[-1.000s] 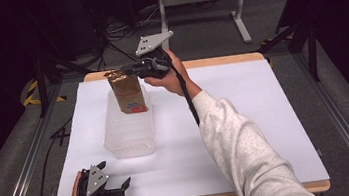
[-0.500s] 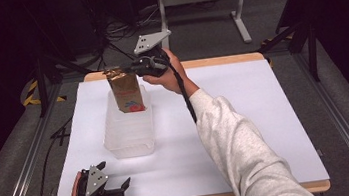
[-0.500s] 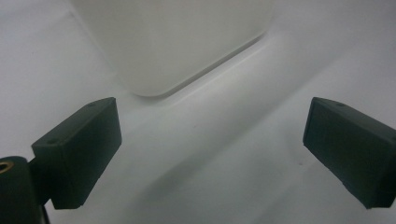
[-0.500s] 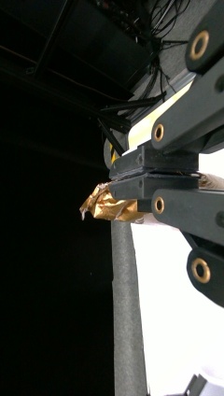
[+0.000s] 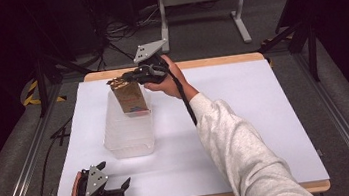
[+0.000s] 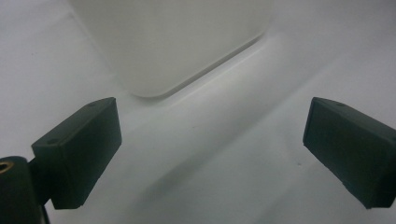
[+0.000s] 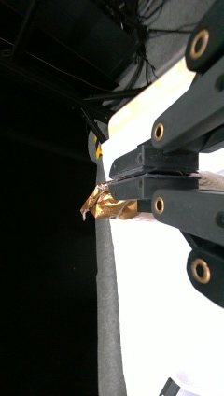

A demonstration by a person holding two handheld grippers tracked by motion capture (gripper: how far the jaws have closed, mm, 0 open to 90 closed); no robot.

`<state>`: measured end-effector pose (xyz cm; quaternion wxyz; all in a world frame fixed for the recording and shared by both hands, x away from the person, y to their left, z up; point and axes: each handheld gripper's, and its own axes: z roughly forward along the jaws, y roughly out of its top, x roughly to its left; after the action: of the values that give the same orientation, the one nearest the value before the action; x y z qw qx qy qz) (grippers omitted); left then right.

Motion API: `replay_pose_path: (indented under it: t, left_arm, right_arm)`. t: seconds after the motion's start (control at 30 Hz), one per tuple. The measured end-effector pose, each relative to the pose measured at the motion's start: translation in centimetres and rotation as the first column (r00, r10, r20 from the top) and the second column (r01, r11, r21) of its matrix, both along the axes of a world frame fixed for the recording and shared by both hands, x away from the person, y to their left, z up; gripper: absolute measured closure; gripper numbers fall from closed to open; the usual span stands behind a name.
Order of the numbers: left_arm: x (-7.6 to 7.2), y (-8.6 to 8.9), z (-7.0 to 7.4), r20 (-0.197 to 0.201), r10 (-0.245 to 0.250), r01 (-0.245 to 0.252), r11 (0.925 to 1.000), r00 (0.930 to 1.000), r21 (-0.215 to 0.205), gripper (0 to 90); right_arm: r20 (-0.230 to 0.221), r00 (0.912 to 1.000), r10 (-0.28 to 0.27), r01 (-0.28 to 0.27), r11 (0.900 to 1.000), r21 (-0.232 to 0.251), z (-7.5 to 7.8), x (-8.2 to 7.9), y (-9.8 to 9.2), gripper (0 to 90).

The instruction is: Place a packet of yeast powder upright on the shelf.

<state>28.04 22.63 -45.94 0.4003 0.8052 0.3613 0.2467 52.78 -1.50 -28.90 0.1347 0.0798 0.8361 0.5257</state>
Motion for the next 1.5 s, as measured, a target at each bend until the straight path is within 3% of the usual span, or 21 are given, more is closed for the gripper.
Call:
replay_pose_path:
  t: [0.27,0.37,0.87,1.17,1.5]
  left_arm:
    - [0.0,0.0,0.0,0.001,-0.001,0.001,1.0000,1.0000,-0.002,5.2]
    - [0.0,0.0,0.0,0.003,-0.005,0.005,1.0000,1.0000,0.003,5.2]
    - [-0.1,0.0,0.0,-0.001,-0.007,0.007,1.0000,1.0000,-0.004,5.5]
    - [-0.1,-0.1,0.1,-0.001,-0.003,0.003,1.0000,1.0000,-0.001,5.6]
    - [-0.2,0.1,0.1,-0.004,0.004,-0.004,0.9999,1.0000,-0.011,5.6]
  right_arm:
    - [-0.032,0.9995,0.008,-0.008,1.000,-0.005,-2.0,-0.2,0.0,88.6]
    - [-0.042,0.9991,-0.001,0.002,1.000,0.008,-2.2,-0.3,-0.3,88.5]
    - [-0.033,0.9980,-0.053,0.052,0.998,-0.031,-2.6,-0.9,-0.5,84.7]
    - [-0.043,0.9942,-0.099,0.097,0.994,-0.056,-2.9,-0.8,-1.1,71.9]
    - [-0.051,0.9912,-0.122,0.119,0.991,-0.068,-2.8,-0.9,-1.5,64.7]
